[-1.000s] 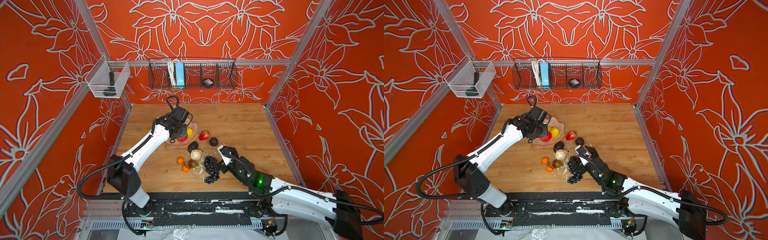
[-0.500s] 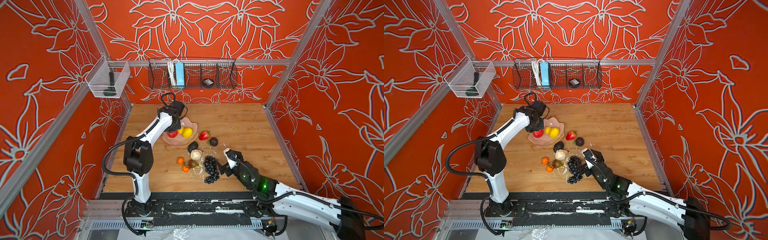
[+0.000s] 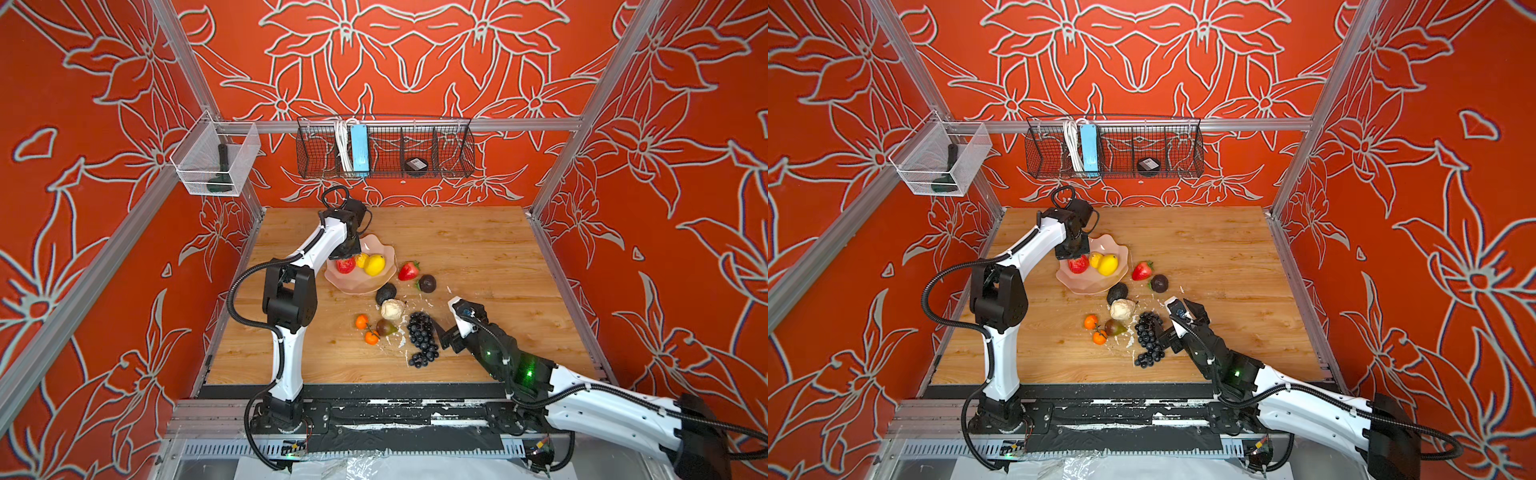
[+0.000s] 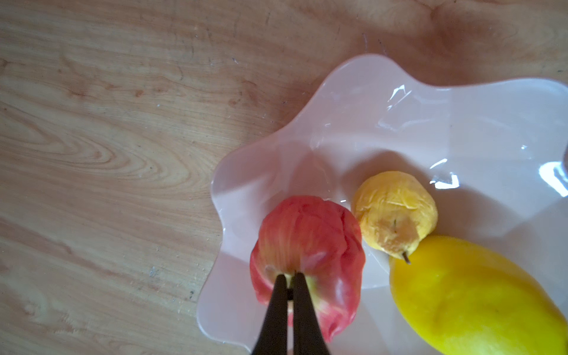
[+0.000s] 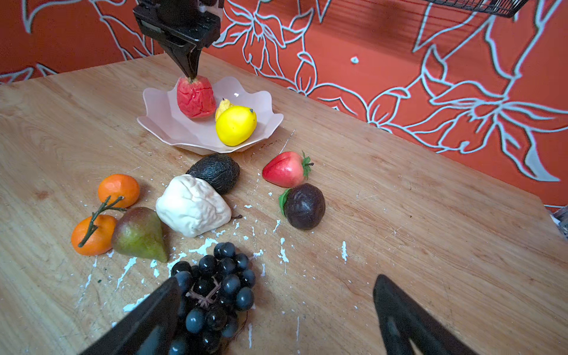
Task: Arrange fruit in a fruit bowl
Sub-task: Place the fruit in the fruit bowl.
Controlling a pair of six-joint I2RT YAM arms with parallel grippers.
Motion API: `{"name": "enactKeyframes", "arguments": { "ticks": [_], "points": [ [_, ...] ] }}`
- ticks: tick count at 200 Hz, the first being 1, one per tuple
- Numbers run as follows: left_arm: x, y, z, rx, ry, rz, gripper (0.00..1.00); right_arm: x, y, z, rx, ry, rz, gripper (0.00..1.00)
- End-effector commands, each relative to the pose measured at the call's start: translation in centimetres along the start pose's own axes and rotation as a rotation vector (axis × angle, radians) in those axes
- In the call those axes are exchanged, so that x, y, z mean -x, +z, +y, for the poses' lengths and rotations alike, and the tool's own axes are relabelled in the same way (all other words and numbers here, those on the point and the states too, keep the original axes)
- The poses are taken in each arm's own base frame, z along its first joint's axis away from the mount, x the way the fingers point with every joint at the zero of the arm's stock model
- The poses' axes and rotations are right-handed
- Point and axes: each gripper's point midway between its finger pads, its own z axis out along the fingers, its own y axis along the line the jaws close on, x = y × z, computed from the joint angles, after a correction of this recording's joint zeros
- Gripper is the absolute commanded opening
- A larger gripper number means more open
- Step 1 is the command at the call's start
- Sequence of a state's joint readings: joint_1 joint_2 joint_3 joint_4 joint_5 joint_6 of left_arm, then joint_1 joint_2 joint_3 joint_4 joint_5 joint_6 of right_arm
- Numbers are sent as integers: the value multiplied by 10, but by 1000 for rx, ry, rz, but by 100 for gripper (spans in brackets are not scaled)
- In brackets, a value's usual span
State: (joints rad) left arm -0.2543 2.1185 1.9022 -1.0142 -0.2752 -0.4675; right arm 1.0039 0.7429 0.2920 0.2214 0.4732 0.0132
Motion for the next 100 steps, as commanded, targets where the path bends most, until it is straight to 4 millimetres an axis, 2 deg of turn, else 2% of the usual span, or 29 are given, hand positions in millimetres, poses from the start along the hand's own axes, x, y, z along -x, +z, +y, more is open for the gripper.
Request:
{"name": "enactKeyframes", "arguments": {
  "ticks": [1, 62, 82, 100],
  "points": [
    [-5, 5, -2, 10, 5, 42, 0, -3, 0, -6, -30, 19, -6, 98],
    [-5, 15, -15, -11, 14, 58, 0, -5, 2, -4, -29, 15, 3, 98],
    [-4, 15, -18, -27, 15, 62, 3, -6, 3, -4, -26, 14, 2, 98],
    [-5, 13, -21, -37, 18, 62, 12, -6, 3, -4, -27, 14, 4, 98]
  ]
}}
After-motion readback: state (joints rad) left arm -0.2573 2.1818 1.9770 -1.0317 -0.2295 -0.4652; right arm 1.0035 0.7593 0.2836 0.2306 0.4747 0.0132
